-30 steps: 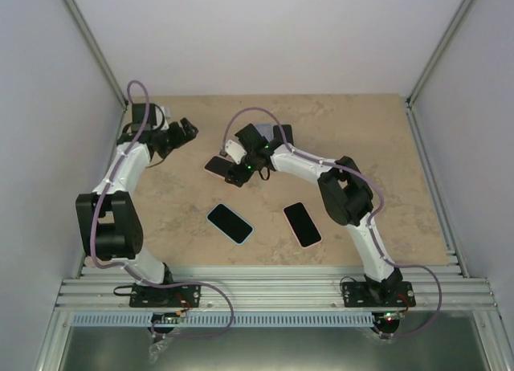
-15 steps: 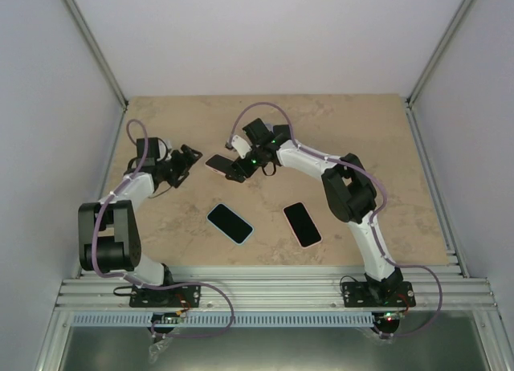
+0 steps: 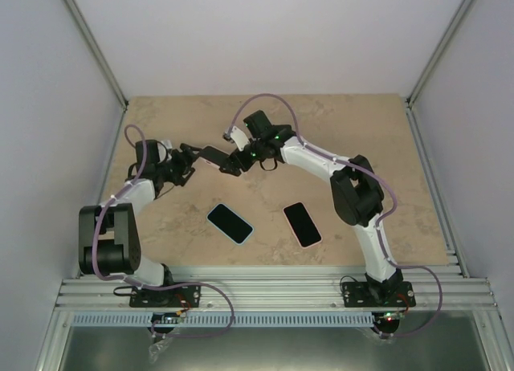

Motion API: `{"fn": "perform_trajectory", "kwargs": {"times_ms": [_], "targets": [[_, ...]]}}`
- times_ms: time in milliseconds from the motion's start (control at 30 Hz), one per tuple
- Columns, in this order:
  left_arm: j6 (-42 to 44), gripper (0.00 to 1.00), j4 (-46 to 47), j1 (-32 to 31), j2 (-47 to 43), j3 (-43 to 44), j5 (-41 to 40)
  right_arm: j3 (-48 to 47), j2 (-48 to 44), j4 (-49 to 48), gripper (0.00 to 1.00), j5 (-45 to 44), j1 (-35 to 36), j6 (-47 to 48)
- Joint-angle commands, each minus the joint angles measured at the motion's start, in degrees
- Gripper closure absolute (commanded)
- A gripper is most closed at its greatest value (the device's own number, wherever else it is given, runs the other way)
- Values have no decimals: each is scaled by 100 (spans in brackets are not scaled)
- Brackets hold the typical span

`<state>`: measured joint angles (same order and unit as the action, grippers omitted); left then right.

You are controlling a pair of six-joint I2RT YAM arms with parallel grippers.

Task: Take the phone out of the phone case
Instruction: Pick up the phone at the center of the board.

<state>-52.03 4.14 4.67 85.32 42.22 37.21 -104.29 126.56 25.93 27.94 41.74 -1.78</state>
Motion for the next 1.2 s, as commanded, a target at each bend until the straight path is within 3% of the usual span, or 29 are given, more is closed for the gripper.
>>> {"fn": "perform_trajectory", "kwargs": {"times_ms": [0,333,733,833,1033,1167], "targets": [[-204,12,401,-1,-142,-32,187,-98,-365,-349,46,305,72,-124],[-578,45,1008,-7,-269,-208,609,-35,-563,-403,46,200,245,-103],[-665,100,1130,-4,-513,-230,585,292,-870,-598,43,-106,293,74],[-524,100,973,-4,-687,-172,482,363,-1015,-531,37,-173,287,270],[-181,100,825,-7,-922,77,830,710,-1663,-345,11,171,132,593],[201,100,598,-3,-1061,335,1193,1000,-2242,-122,2,498,-45,781]]}}
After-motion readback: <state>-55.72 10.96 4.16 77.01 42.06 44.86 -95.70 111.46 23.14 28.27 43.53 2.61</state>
